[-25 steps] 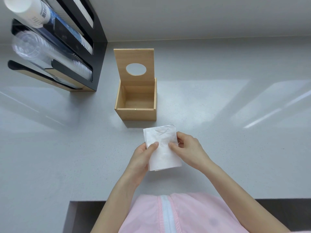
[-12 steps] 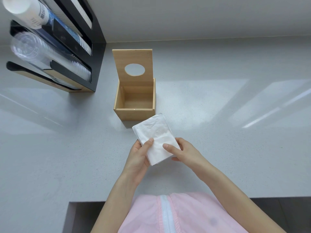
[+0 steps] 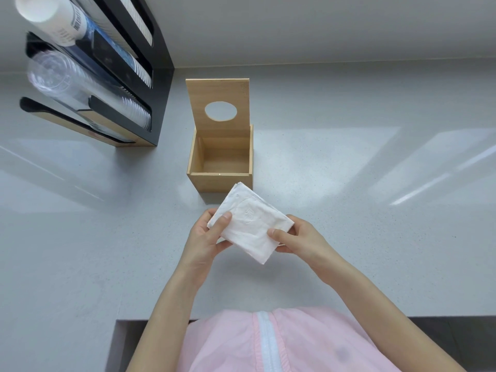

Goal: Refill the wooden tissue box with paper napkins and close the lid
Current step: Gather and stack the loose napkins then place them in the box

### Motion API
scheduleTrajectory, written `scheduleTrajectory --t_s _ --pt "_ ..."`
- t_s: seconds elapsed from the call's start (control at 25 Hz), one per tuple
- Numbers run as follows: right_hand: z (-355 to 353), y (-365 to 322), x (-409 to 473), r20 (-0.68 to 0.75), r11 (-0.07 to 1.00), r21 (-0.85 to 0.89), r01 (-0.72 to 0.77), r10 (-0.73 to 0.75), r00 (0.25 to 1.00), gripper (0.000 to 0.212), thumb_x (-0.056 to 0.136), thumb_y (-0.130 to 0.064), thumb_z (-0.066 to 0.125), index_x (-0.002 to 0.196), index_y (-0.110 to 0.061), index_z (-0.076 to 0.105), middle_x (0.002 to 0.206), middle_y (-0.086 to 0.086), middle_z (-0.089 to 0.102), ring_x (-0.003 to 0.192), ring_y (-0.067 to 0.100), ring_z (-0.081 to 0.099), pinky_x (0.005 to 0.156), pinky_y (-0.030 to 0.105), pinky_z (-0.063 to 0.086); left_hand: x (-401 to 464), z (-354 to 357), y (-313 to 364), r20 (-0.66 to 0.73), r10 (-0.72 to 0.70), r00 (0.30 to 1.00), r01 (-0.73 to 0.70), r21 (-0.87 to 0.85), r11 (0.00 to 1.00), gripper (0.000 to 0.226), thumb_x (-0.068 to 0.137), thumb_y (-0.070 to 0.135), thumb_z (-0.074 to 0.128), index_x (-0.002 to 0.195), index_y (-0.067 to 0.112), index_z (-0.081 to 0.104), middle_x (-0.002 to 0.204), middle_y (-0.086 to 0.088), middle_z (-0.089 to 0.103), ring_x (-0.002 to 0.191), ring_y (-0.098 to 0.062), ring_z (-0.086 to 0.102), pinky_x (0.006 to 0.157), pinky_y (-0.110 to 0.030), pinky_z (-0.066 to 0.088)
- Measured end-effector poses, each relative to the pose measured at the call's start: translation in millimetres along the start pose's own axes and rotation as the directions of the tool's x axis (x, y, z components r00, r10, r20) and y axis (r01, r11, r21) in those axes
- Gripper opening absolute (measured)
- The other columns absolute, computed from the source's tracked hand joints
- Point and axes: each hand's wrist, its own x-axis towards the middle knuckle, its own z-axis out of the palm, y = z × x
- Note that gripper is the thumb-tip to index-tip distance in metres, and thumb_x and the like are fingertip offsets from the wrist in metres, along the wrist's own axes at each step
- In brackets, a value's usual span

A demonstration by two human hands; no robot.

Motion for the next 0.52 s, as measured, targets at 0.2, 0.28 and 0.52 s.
scheduleTrajectory --t_s 0.2,0.28,0.52 --pt "4.9 -22.6 4.6 -0.026 0.989 -0.104 0.105 -0.109 0.994 0.009 0.090 -0.016 0.057 0.098 -0.019 0.059 0.101 0.000 0.066 0.089 0.012 0.062 0.073 0.016 0.053 5.9 -14.3 21.8 -0.054 0.090 0.994 -0.079 0.185 0.979 0.004 0.090 0.018 0.055 0.089 0.019 0.058 0.081 0.005 0.063 0.064 0.004 0.063 0.059 -0.015 0.055" --pt "8.5 -36.2 8.0 -0.042 0.982 -0.122 0.142 -0.148 0.988 0.009 0.091 -0.016 0.055 0.097 -0.021 0.060 0.100 0.000 0.066 0.090 0.014 0.063 0.074 0.018 0.054 9.7 -19.4 34.8 -0.047 0.131 0.990 -0.117 0.231 0.966 0.007 0.090 0.016 0.055 0.086 0.021 0.058 0.078 0.006 0.062 0.060 0.004 0.061 0.059 -0.014 0.053" --pt "17.9 -86.2 32.9 -0.117 0.948 -0.189 0.257 -0.281 0.952 0.018 0.091 -0.015 0.053 0.077 -0.025 0.057 0.084 -0.004 0.062 0.079 0.015 0.061 0.078 0.027 0.055 33.0 -39.8 73.9 -0.038 0.208 0.977 -0.177 0.392 0.903 0.009 0.088 0.019 0.058 0.080 0.023 0.058 0.081 0.005 0.060 0.078 -0.014 0.057 0.080 -0.036 0.047"
